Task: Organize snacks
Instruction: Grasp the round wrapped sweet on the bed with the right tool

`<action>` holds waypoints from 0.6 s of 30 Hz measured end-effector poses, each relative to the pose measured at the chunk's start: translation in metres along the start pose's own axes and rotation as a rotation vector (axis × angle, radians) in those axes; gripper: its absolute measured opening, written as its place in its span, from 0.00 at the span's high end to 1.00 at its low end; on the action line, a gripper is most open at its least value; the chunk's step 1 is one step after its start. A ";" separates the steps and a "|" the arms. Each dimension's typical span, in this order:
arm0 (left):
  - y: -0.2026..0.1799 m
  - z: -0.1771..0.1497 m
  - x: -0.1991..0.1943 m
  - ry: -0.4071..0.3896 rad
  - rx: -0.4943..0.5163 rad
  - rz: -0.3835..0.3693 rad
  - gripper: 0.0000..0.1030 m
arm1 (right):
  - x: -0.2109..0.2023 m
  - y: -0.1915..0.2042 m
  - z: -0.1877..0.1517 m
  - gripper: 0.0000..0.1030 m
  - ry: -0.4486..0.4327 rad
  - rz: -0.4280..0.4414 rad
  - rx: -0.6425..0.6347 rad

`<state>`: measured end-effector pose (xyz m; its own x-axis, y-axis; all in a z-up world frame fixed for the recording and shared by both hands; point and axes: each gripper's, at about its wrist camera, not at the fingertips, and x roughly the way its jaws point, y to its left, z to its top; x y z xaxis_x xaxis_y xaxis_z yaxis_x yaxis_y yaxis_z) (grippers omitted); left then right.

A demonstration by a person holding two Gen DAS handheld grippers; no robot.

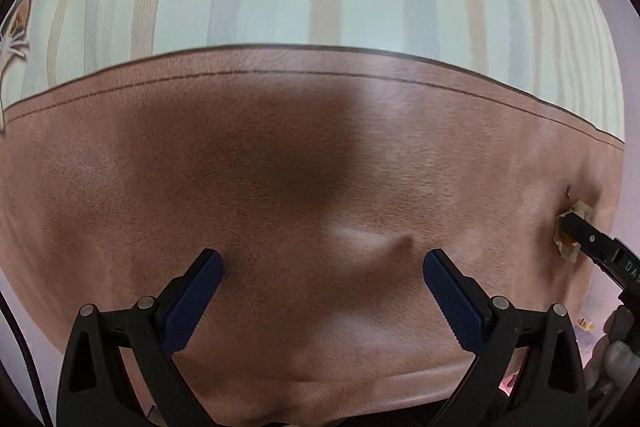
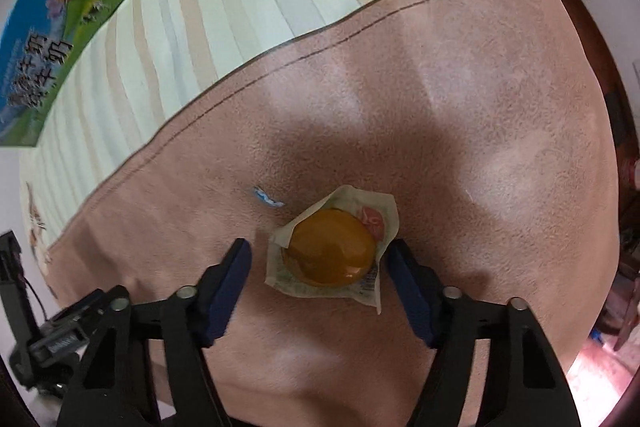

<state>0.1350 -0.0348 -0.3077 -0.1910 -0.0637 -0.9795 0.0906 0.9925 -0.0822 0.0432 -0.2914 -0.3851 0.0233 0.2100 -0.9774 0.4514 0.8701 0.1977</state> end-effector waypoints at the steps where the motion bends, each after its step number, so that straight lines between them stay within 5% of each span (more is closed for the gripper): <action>1: 0.002 0.000 0.003 0.003 -0.005 0.003 0.00 | 0.001 0.003 -0.001 0.45 -0.007 -0.010 -0.020; 10: -0.004 0.002 0.017 0.011 0.016 0.040 0.00 | 0.005 0.041 -0.013 0.52 -0.018 0.010 -0.148; 18: -0.009 0.013 -0.019 -0.064 0.017 0.036 0.00 | 0.005 0.090 -0.022 0.52 -0.004 0.090 -0.232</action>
<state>0.1505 -0.0435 -0.2913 -0.1240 -0.0354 -0.9916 0.1130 0.9924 -0.0495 0.0648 -0.2020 -0.3705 0.0579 0.2896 -0.9554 0.2300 0.9274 0.2950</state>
